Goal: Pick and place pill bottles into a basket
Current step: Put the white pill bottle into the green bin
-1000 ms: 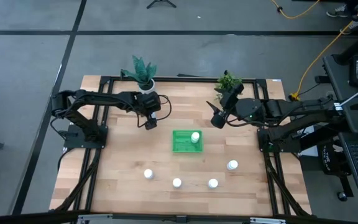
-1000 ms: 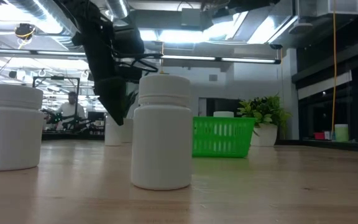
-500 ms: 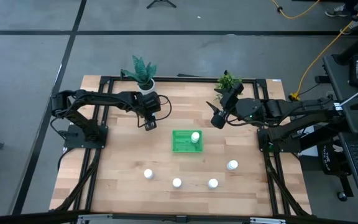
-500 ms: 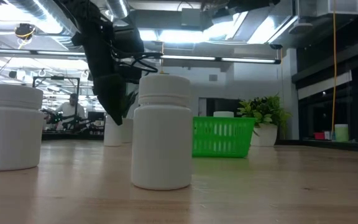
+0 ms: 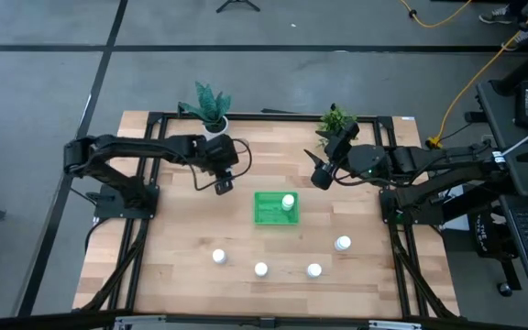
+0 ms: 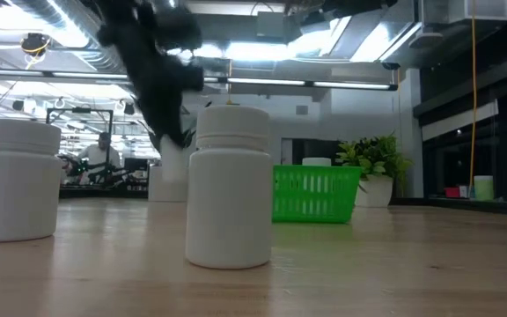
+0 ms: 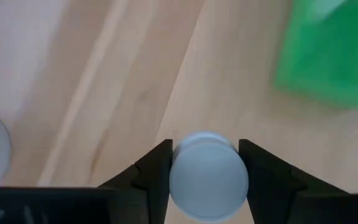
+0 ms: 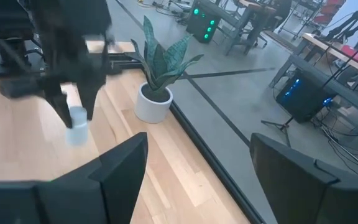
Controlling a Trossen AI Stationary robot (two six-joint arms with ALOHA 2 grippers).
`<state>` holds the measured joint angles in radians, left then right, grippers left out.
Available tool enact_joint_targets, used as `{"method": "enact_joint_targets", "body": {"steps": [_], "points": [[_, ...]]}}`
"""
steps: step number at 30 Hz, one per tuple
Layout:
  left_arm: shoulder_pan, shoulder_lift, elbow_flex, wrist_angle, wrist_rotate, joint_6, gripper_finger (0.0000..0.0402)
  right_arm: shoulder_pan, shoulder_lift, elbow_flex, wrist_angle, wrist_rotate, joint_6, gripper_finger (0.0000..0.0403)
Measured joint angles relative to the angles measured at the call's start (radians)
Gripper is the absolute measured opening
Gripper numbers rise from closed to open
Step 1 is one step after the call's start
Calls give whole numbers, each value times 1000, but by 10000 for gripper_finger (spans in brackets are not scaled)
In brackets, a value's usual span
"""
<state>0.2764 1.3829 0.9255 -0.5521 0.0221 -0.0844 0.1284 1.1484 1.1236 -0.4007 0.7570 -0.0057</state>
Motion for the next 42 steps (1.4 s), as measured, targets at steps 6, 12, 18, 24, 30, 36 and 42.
{"method": "enact_joint_targets", "body": {"steps": [6, 12, 18, 24, 30, 36, 42], "points": [[-81, -55, 185, -56, -6, 27, 156, 0, 0, 0, 0, 0, -2, 284], [-158, 8, 417, -132, -53, 103, 156, 0, 0, 0, 0, 0, 0, 284], [-189, 145, 611, -191, -65, 160, 156, 0, 0, 0, -6, 0, 0, 284], [-217, 298, 716, -232, -59, 201, 156, 0, -12, 0, -60, 1, 0, 284], [-224, 408, 724, -211, -24, 172, 156, 0, -82, 0, -118, 9, 3, 284], [-231, 479, 724, -205, -27, 143, 156, 0, -174, 0, -134, 10, 1, 284], [-245, 504, 715, -204, -22, 134, 156, 0, -223, 0, -155, 12, 4, 284]]}}
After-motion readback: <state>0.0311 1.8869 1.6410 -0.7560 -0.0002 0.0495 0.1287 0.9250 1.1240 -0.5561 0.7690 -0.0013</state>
